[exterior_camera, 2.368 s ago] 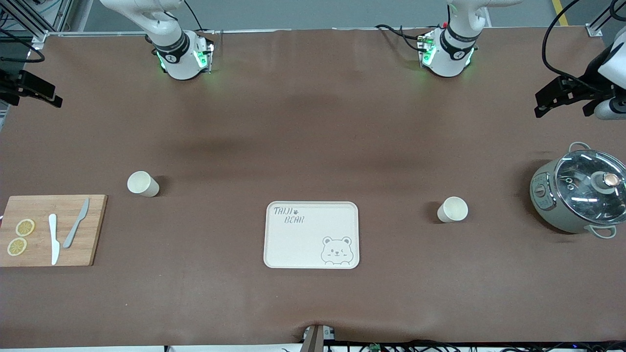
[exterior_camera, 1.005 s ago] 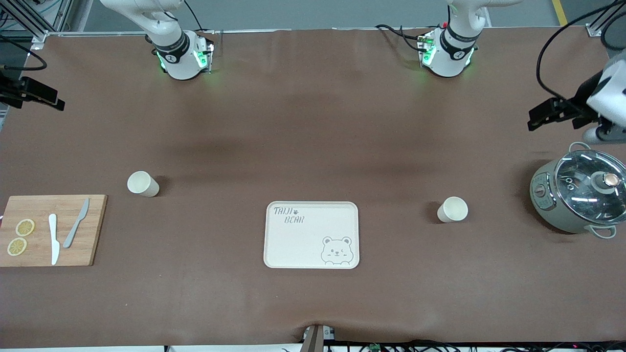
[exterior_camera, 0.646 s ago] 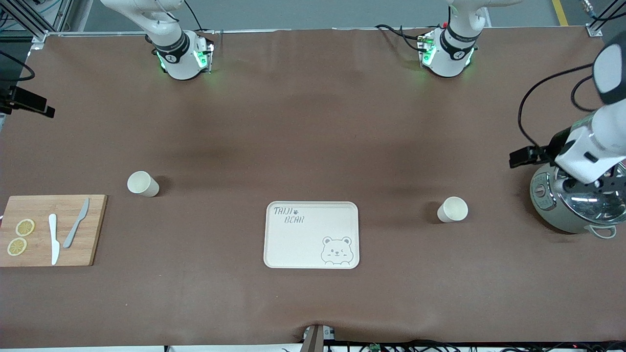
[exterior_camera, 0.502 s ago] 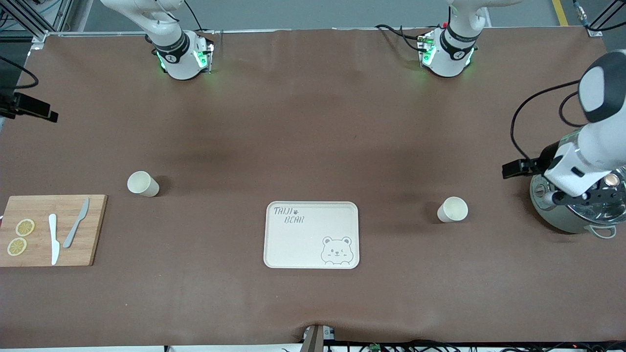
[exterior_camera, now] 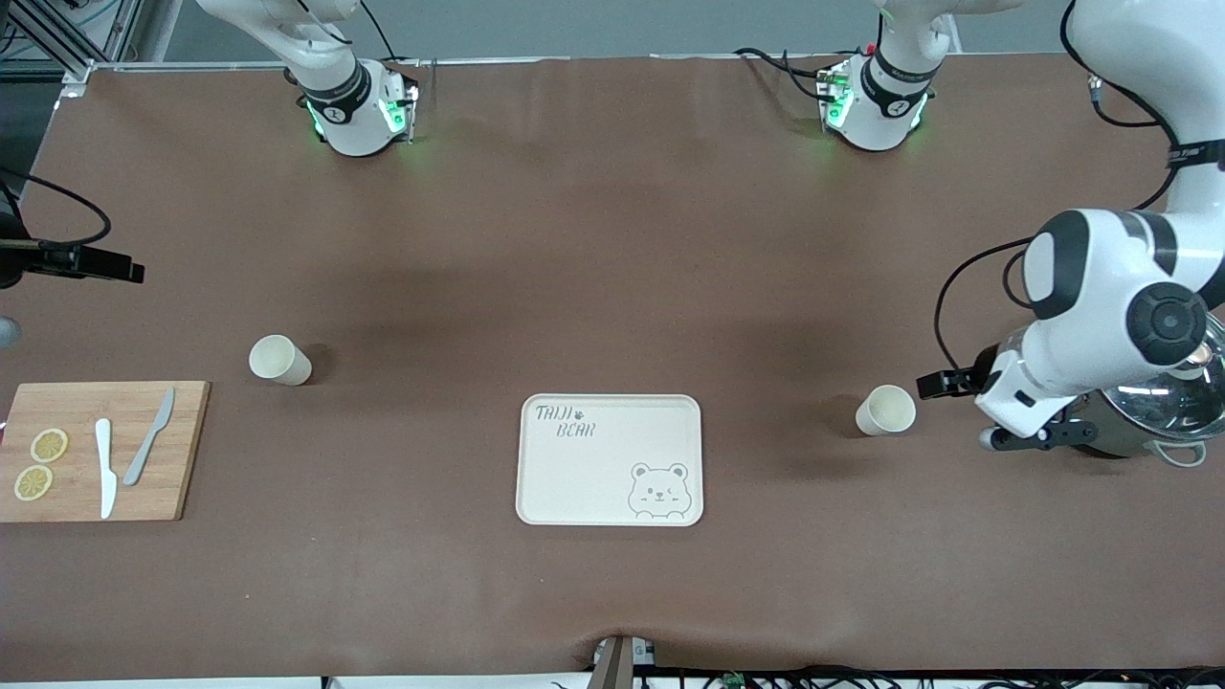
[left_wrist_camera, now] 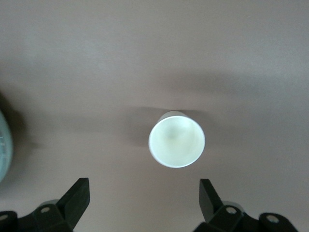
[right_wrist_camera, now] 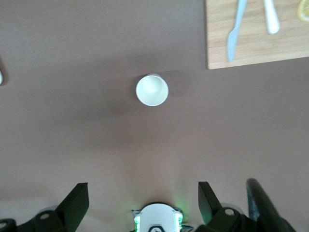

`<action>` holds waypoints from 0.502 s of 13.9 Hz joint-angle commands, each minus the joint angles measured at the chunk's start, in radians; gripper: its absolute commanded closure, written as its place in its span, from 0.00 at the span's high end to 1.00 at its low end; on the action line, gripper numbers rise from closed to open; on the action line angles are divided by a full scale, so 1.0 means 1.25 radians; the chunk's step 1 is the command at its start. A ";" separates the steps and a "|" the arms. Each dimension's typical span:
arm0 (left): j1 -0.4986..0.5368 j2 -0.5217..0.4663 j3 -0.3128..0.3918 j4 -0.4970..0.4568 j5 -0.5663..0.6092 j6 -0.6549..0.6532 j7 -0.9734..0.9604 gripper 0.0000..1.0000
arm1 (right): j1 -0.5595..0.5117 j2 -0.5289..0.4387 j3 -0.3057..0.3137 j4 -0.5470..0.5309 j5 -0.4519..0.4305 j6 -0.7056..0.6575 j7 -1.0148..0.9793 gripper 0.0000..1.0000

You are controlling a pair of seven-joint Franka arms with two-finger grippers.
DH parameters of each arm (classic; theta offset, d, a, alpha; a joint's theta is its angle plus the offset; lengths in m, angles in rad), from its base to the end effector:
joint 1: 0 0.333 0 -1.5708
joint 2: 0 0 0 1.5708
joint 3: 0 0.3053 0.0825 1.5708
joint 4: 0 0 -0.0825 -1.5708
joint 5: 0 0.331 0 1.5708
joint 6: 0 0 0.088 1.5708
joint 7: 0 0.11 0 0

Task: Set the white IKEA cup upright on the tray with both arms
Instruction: 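Reach the left gripper and the right gripper toward the lying white cups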

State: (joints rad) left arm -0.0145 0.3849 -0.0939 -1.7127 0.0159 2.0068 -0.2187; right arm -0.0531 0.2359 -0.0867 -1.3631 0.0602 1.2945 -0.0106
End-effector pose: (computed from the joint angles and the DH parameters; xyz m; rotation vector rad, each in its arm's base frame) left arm 0.5935 -0.0581 0.3732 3.1271 0.1693 -0.1431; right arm 0.5322 -0.0612 0.5529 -3.0393 0.1862 0.4601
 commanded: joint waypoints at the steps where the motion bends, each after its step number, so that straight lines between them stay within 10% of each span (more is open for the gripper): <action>1: -0.015 0.020 -0.001 -0.012 -0.019 0.040 -0.047 1.00 | -0.031 0.035 0.003 0.029 0.045 -0.016 0.000 1.00; 7: -0.009 0.030 0.000 -0.069 -0.008 0.092 -0.045 1.00 | 0.089 -0.083 -0.106 -0.292 -0.002 0.275 0.052 1.00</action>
State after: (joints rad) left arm -0.0332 0.4365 -0.0937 -1.7501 0.0159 2.0840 -0.2739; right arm 0.0718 0.2362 -0.2007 -1.5163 0.0743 1.5048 0.0492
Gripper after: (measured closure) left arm 0.000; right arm 0.000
